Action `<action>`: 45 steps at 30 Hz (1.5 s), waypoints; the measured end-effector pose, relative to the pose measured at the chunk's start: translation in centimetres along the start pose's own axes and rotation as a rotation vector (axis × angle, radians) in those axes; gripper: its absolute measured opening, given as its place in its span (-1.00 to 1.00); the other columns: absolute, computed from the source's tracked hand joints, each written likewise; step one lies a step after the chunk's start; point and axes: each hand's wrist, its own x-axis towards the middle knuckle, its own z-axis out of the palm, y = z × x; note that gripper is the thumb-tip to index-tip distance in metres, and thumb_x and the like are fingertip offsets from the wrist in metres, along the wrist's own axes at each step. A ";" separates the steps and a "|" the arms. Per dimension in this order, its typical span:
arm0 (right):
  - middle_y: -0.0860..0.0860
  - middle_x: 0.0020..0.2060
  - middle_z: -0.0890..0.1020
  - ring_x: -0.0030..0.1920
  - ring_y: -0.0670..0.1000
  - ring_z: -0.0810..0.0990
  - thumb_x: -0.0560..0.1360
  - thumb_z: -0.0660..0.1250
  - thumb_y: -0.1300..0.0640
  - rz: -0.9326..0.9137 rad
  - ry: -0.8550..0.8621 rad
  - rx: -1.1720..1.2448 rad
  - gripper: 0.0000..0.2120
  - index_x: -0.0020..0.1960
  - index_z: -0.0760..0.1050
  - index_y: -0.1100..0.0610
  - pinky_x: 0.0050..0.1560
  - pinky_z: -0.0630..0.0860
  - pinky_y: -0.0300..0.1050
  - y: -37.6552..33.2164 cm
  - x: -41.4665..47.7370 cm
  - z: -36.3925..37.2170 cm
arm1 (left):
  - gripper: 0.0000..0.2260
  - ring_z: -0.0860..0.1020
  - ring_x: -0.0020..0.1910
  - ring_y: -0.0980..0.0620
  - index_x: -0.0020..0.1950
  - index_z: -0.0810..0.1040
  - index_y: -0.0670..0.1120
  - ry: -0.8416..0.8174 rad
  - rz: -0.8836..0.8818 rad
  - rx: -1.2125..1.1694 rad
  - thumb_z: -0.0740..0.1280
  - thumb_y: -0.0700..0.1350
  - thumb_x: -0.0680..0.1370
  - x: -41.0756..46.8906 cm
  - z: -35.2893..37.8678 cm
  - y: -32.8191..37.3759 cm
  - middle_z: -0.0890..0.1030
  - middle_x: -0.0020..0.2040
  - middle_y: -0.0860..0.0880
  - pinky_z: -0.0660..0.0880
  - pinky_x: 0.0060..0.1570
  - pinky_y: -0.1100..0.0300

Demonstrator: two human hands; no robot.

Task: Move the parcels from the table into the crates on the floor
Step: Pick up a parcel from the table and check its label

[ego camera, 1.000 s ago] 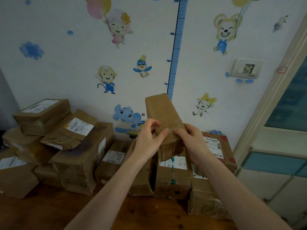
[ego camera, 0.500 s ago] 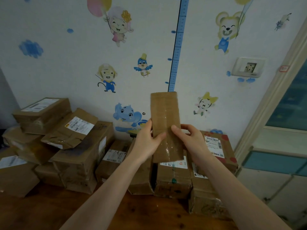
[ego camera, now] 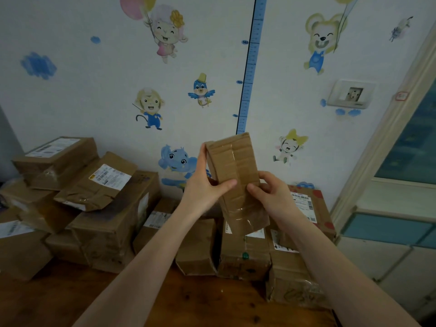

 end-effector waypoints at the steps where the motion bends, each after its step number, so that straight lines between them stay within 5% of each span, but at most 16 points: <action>1: -0.05 -0.14 0.65 -0.19 -0.16 0.63 0.56 0.27 0.25 0.012 -0.008 0.002 -0.80 0.13 0.44 0.03 -0.25 0.56 -0.32 0.0 0.0 -0.2 | -0.09 0.53 0.05 0.17 0.54 -0.14 0.15 0.015 0.023 -0.016 0.45 0.09 0.42 -0.1 -0.1 0.3 0.41 0.29 0.10 0.56 0.04 0.09; 3: -0.04 -0.12 0.66 -0.15 -0.14 0.64 0.55 0.27 0.26 0.044 -0.034 0.005 -0.79 0.15 0.46 0.04 -0.20 0.57 -0.30 0.2 0.0 -0.4 | -0.22 0.43 0.02 0.30 0.52 0.04 0.07 0.085 0.064 -0.059 0.44 0.04 0.44 -0.2 -0.3 0.9 0.35 0.18 0.19 0.46 0.05 0.29; 6: -0.03 -0.06 0.65 -0.05 -0.08 0.63 0.56 0.26 0.25 0.058 -0.051 -0.037 -0.76 0.20 0.46 0.06 -0.13 0.56 -0.27 0.5 -0.1 -0.2 | -0.25 0.35 0.13 0.32 0.51 0.09 0.02 0.104 0.090 -0.134 0.45 -0.07 0.45 -0.4 -0.2 1.1 0.32 0.17 0.21 0.38 0.14 0.33; 10: -0.04 0.01 0.59 -0.03 -0.13 0.55 0.58 0.24 0.07 0.098 -0.024 -0.037 -0.76 0.23 0.44 0.10 -0.14 0.45 -0.32 0.2 -0.3 0.5 | -0.40 0.38 0.14 0.21 0.37 0.31 -0.02 0.139 0.163 -0.004 0.50 -0.16 0.41 -0.6 0.2 0.6 0.36 0.18 0.14 0.39 0.00 0.49; 14: 0.00 0.16 0.55 0.16 -0.01 0.50 0.55 0.14 -0.20 0.176 0.031 0.027 -0.53 0.32 0.43 0.06 -0.03 0.40 -0.22 0.0 -0.2 1.1 | -0.46 0.38 0.18 0.17 0.30 0.35 -0.07 0.222 0.234 0.052 0.51 -0.11 0.40 -1.1 0.9 0.0 0.36 0.17 0.14 0.43 0.10 0.30; 19: 0.08 0.36 0.44 0.34 0.11 0.41 0.51 0.07 -0.33 0.288 0.032 0.079 -0.37 0.44 0.31 0.02 0.30 0.32 0.05 0.8 0.2 1.2 | -0.64 0.44 0.00 0.31 0.16 0.42 0.03 0.224 0.195 -0.009 0.29 0.21 0.49 -1.3 0.9 0.4 0.42 0.01 0.29 0.52 0.10 0.12; 24: 0.20 0.40 0.36 0.35 0.25 0.38 0.41 0.05 -0.44 0.487 -0.053 0.283 -0.19 0.51 0.20 0.03 0.36 0.24 0.29 1.2 0.3 1.1 | -0.83 0.51 0.08 0.02 0.04 0.48 -0.05 0.247 0.211 0.110 0.28 0.03 0.56 -0.7 1.0 -0.3 0.52 0.07 -0.05 0.53 0.03 -0.04; 26: 0.17 0.26 0.47 0.15 0.18 0.52 0.45 0.10 -0.38 0.472 -0.081 0.423 -0.26 0.45 0.29 0.08 0.19 0.46 0.21 0.9 0.1 1.2 | -0.79 0.47 0.17 0.04 0.13 0.44 -0.06 0.204 0.172 0.104 0.35 -0.08 0.53 -0.8 1.1 -0.3 0.49 0.17 -0.02 0.52 0.12 0.04; 29: 0.16 0.19 0.52 0.12 0.15 0.54 0.54 0.23 -0.13 0.416 -0.051 0.439 -0.53 0.34 0.37 0.12 -0.05 0.56 -0.01 0.8 -0.1 1.2 | -0.37 0.35 0.24 0.18 0.48 0.16 0.01 0.060 0.073 -0.039 0.40 -0.18 0.50 -0.9 0.4 0.3 0.32 0.25 0.13 0.42 0.16 0.30; 31: 0.16 0.10 0.56 0.09 0.14 0.56 0.53 0.27 -0.01 0.375 0.003 0.411 -0.67 0.20 0.46 0.16 0.01 0.55 -0.03 1.0 0.0 0.9 | -0.24 0.38 0.27 0.07 0.53 0.06 0.06 0.017 -0.012 -0.040 0.44 -0.10 0.47 -0.5 -0.1 -0.2 0.30 0.33 0.05 0.46 0.18 0.15; 35: 0.16 0.00 0.63 0.01 0.09 0.61 0.54 0.29 0.01 0.348 0.113 0.500 -0.72 0.09 0.54 0.21 0.05 0.53 -0.06 1.2 0.0 0.6 | -0.59 0.50 0.09 0.03 0.16 0.50 -0.02 0.083 -0.003 0.084 0.37 0.20 0.45 -0.3 -0.3 -1.1 0.51 0.10 -0.06 0.48 0.02 0.22; 37: 0.18 -0.03 0.63 -0.10 0.08 0.64 0.56 0.28 0.11 0.335 0.175 0.484 -0.74 0.16 0.51 0.25 -0.06 0.58 -0.05 1.3 -0.1 0.6 | -0.57 0.53 -0.03 0.02 0.02 0.50 -0.13 0.075 -0.049 0.043 0.32 0.24 0.47 -0.8 0.0 -0.6 0.56 -0.04 -0.07 0.45 -0.12 0.24; 42: 0.12 0.25 0.47 0.00 0.06 0.57 0.51 0.29 0.39 0.297 0.221 0.506 -0.43 0.47 0.19 0.23 -0.03 0.56 -0.04 1.4 0.1 0.3 | -0.53 0.54 -0.12 0.01 0.08 0.41 -0.21 0.022 -0.229 -0.003 0.31 0.20 0.50 -1.3 0.1 -0.1 0.56 -0.06 -0.12 0.43 -0.21 0.19; 45: 0.14 0.24 0.53 0.10 0.13 0.58 0.48 0.32 0.38 0.267 0.173 0.492 -0.50 0.39 0.35 0.18 0.10 0.56 0.12 1.8 0.1 -0.1 | -0.65 0.54 -0.03 0.02 0.17 0.38 -0.14 -0.058 -0.279 -0.106 0.34 0.03 0.51 -1.6 0.2 0.2 0.52 0.02 -0.08 0.51 -0.11 0.14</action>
